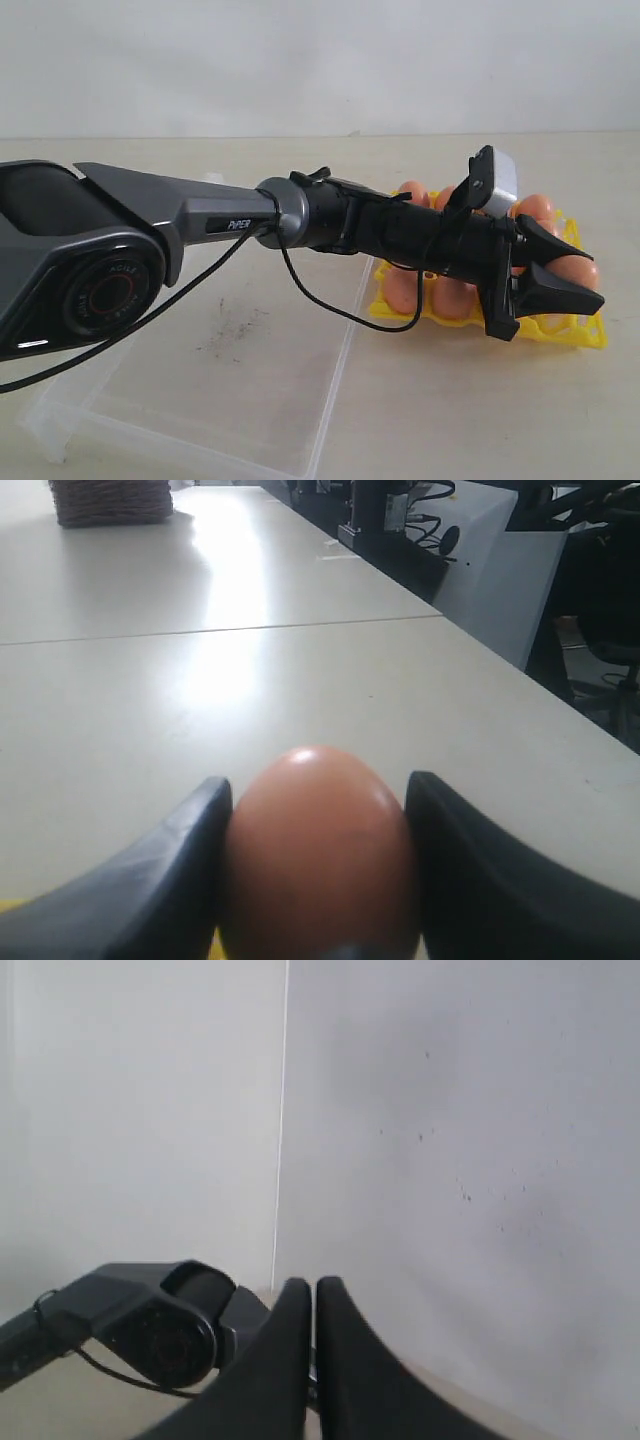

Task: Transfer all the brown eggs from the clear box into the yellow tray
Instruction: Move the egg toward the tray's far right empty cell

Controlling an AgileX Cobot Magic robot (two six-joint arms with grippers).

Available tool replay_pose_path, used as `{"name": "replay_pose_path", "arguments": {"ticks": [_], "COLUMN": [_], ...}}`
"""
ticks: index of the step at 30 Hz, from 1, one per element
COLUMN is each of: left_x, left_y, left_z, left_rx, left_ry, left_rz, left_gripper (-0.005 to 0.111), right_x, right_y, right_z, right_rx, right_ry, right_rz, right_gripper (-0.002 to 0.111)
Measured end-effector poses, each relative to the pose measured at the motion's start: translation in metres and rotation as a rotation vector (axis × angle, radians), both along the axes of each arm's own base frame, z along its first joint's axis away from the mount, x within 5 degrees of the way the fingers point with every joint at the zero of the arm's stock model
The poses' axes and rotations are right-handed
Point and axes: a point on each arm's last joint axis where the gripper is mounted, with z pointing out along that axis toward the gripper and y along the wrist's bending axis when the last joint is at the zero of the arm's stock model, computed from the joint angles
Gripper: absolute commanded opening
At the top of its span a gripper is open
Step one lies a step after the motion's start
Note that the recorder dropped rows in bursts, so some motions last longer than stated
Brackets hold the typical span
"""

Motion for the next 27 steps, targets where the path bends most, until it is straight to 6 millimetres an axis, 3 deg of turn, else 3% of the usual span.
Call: {"name": "replay_pose_path", "arguments": {"ticks": [5,15,27], "left_x": [0.003,0.011,0.012], "left_y": [0.000,-0.008,-0.015], "left_z": [-0.001,-0.020,-0.026], "left_rx": [0.016,0.008,-0.030], "left_ry": [-0.008,-0.002,0.049], "left_rz": [0.027,0.032,0.029], "left_gripper": [0.004,0.004,0.004], "right_x": [-0.015,-0.015,-0.015], "right_y": [-0.008,-0.008,-0.008], "right_z": [0.002,0.001,0.001], "right_rx": [0.062,0.068,0.066], "right_ry": [-0.051,-0.030,-0.030], "right_rz": [-0.005,-0.003,-0.002], "right_gripper": [0.000,0.000,0.000]}}
